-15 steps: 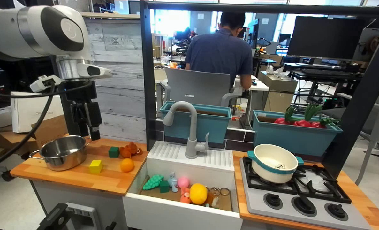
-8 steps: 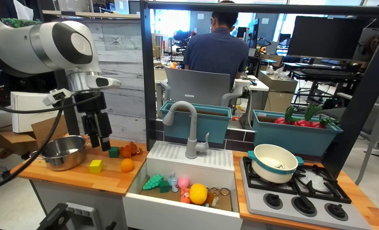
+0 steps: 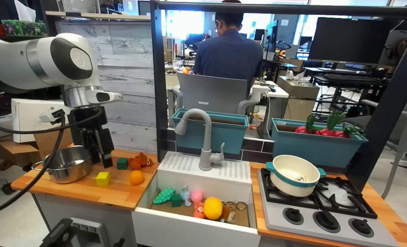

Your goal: Remove the yellow plush toy from the silver pot, put it in the sink and put the yellow block, plastic orange and brown toy in the silver pot

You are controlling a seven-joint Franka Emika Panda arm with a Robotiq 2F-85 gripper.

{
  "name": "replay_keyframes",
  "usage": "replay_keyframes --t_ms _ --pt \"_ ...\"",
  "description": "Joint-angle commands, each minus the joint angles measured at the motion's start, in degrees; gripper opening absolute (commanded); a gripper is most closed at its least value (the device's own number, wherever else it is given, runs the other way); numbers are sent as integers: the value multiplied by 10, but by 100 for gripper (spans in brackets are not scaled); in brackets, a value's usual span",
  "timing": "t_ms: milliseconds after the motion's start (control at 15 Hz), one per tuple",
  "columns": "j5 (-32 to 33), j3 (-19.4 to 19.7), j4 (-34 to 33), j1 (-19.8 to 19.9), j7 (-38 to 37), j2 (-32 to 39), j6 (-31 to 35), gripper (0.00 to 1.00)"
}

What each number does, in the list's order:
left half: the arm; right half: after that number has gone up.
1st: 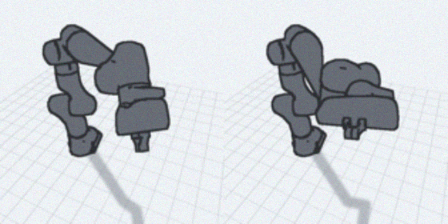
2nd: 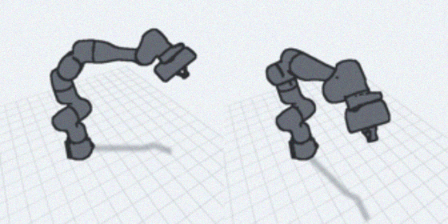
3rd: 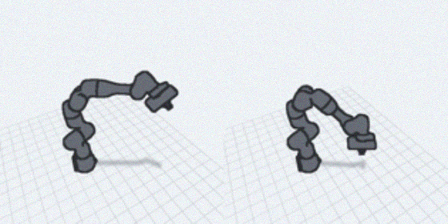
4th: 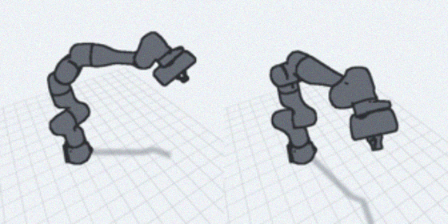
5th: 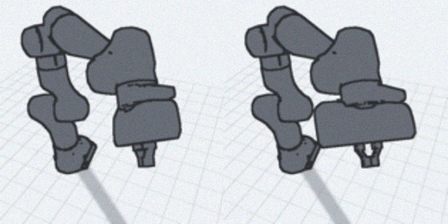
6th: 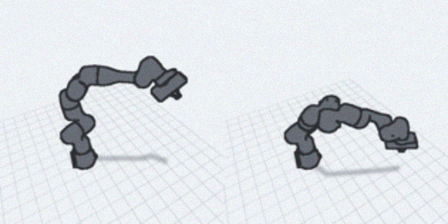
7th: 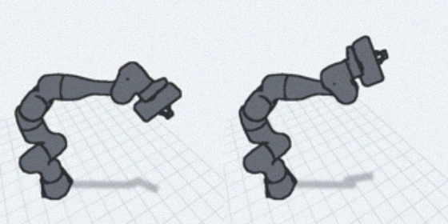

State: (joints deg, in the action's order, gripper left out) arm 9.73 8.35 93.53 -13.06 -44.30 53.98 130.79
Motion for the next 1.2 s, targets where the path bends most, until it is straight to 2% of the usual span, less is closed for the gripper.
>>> replay_keyframes --t_ms 0,267,733,1067,1133 --pt "9 6 -21 -21 0 15 22 100" --pt "-1 2 -36 -21 6 30 12 100" --pt "-18 1 -81 1 11 76 -9 100" --pt "-9 8 -97 -6 8 94 -12 100" --pt "-8 9 -99 -7 6 96 -13 75"
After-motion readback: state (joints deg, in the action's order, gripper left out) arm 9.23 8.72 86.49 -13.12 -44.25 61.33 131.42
